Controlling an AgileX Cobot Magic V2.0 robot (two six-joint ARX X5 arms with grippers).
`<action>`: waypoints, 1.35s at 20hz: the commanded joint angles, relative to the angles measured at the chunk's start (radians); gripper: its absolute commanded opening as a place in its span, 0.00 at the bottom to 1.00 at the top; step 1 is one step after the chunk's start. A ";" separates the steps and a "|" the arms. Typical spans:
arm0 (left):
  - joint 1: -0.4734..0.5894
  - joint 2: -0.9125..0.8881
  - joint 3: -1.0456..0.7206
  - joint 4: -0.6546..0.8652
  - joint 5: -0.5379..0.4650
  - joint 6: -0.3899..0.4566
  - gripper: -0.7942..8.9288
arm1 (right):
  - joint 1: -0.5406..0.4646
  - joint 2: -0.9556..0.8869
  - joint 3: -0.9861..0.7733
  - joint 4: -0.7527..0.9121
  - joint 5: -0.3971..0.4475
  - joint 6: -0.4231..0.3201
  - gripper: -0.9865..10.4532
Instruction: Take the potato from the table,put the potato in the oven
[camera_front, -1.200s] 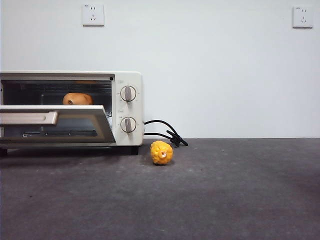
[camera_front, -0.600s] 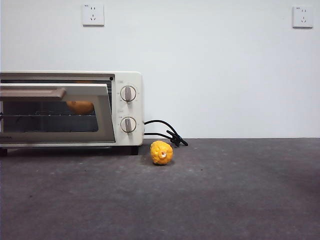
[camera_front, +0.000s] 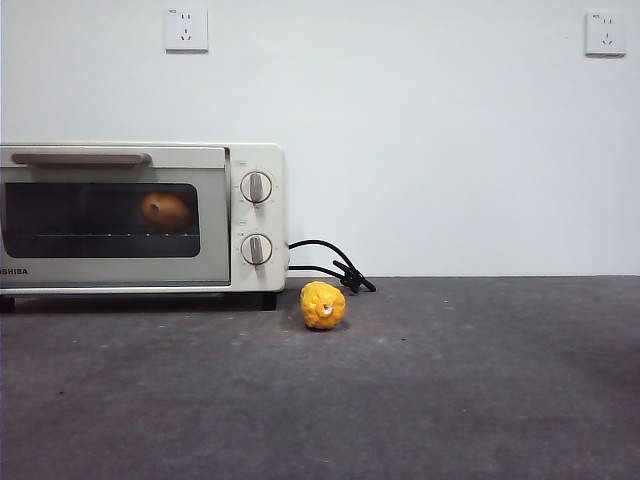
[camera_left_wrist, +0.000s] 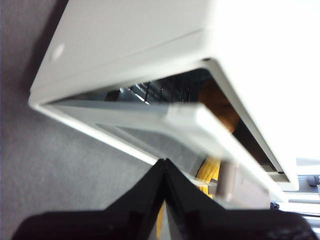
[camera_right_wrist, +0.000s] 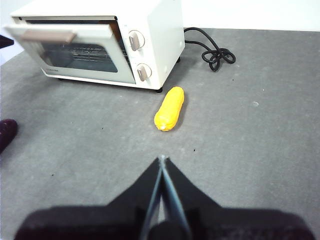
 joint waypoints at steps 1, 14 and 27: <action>-0.012 0.005 0.001 0.027 -0.018 -0.028 0.07 | 0.000 0.000 -0.006 0.005 0.002 0.020 0.08; -0.024 -0.082 0.001 -0.201 -0.048 0.139 0.07 | 0.000 0.000 -0.002 -0.085 0.001 0.037 0.09; -0.253 -0.689 0.001 -0.396 -0.197 0.315 0.08 | 0.000 0.001 -0.002 -0.217 0.002 0.037 0.09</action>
